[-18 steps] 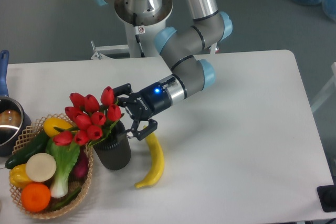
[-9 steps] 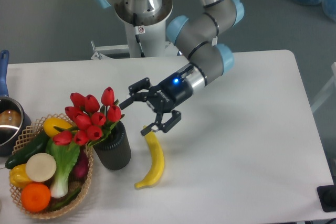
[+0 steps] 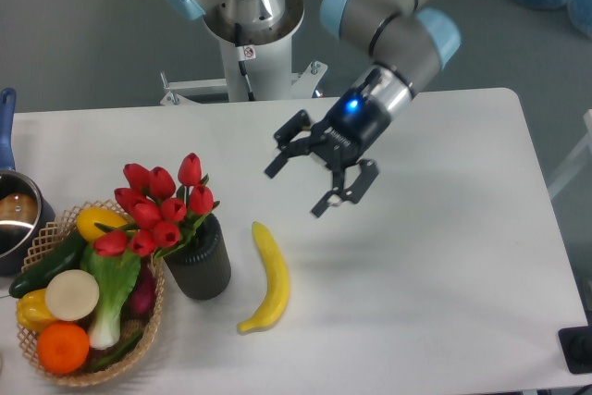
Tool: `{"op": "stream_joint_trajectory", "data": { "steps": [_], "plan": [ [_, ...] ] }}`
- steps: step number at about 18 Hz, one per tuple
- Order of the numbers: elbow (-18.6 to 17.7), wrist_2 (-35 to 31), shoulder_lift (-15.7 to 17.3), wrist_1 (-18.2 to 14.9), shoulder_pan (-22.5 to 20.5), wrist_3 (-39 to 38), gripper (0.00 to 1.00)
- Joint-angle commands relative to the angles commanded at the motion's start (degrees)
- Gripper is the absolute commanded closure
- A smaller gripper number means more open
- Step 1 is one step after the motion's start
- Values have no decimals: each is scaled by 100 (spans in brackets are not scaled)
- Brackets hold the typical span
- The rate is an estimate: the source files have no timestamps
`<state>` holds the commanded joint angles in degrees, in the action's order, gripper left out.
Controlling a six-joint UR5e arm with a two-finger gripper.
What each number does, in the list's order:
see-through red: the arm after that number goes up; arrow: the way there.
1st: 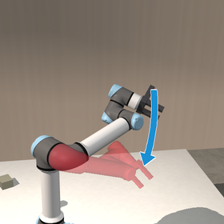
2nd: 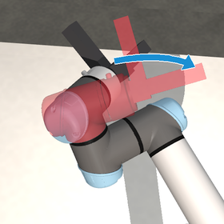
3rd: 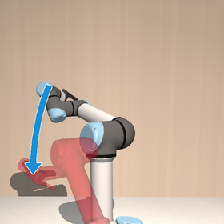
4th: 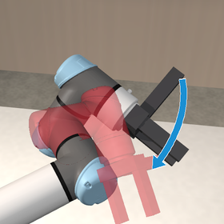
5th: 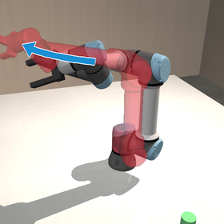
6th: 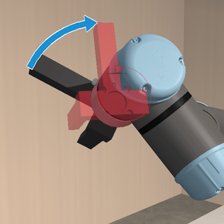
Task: Insert the flowers into the vase
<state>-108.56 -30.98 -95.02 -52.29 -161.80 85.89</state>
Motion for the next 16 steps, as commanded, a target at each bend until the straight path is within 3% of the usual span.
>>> {"op": "stream_joint_trajectory", "data": {
  "steps": [3,8,11,16],
  "plan": [
    [264,-1547,195,0,-18,-108,0],
    [414,-3007,387,-35,87,-21,0],
    [423,-3975,423,-44,350,602,0],
    [467,-4180,441,-132,404,701,0]
  ]
}}
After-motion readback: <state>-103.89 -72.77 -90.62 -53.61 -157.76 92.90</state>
